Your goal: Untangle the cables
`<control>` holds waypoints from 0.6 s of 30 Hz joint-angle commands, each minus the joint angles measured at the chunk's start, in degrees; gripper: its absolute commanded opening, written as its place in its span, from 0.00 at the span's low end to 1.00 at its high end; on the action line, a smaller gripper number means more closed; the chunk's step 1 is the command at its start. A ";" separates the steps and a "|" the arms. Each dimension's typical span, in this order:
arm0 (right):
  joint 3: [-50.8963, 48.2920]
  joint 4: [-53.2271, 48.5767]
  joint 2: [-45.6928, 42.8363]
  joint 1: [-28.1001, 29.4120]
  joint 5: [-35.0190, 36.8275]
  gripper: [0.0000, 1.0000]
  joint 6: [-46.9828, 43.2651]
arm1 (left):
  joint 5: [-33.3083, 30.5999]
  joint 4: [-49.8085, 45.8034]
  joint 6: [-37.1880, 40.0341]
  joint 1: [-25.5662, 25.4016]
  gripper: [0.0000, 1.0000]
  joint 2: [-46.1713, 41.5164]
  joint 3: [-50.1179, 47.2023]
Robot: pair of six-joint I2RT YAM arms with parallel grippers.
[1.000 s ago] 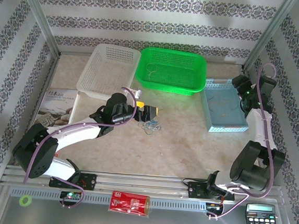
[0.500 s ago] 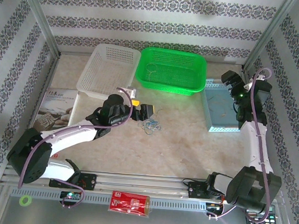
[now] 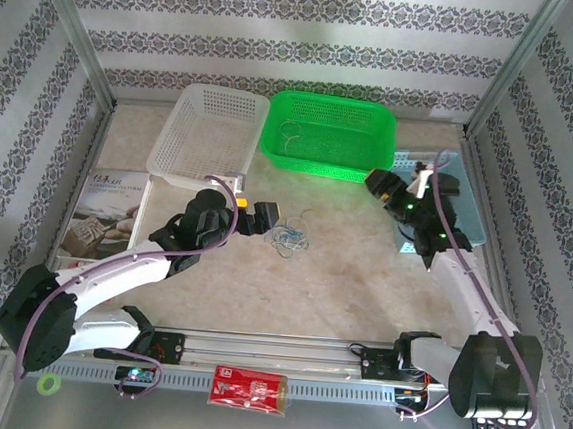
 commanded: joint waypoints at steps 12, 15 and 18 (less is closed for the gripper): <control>-5.84 2.18 4.46 12.47 10.22 0.67 -1.30 | 6.69 -19.44 11.30 -0.79 1.00 16.24 19.26; -6.58 1.36 2.91 12.26 11.18 0.67 -1.41 | 7.15 -21.37 13.05 -1.45 1.00 22.21 23.81; -6.80 0.26 1.73 11.72 11.44 0.68 -1.82 | 6.89 -24.17 14.97 -1.98 1.00 27.86 28.58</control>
